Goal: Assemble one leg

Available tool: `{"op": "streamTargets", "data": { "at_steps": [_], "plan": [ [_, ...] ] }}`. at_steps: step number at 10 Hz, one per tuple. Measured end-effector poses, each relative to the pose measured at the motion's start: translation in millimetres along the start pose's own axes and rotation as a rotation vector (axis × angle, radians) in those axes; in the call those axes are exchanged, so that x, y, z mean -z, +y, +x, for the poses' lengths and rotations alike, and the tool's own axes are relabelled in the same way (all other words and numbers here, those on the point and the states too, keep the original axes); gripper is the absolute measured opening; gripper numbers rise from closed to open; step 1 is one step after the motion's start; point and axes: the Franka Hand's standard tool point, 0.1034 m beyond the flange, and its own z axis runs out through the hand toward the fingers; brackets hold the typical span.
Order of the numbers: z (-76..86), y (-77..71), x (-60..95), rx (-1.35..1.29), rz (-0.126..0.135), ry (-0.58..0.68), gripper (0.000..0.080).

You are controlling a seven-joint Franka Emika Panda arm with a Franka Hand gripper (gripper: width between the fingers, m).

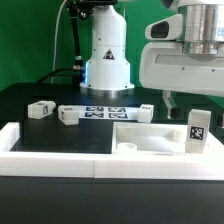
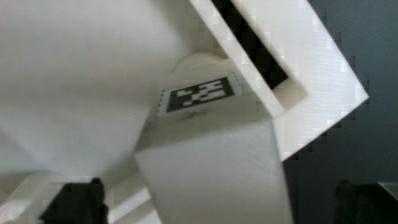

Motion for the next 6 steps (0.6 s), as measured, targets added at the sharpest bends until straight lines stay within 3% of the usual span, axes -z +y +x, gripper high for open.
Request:
{"op": "streamTargets", "data": {
  "at_steps": [6],
  "plan": [
    [0.0,0.0,0.0,0.000,0.000,0.000,0.0649]
  ]
}}
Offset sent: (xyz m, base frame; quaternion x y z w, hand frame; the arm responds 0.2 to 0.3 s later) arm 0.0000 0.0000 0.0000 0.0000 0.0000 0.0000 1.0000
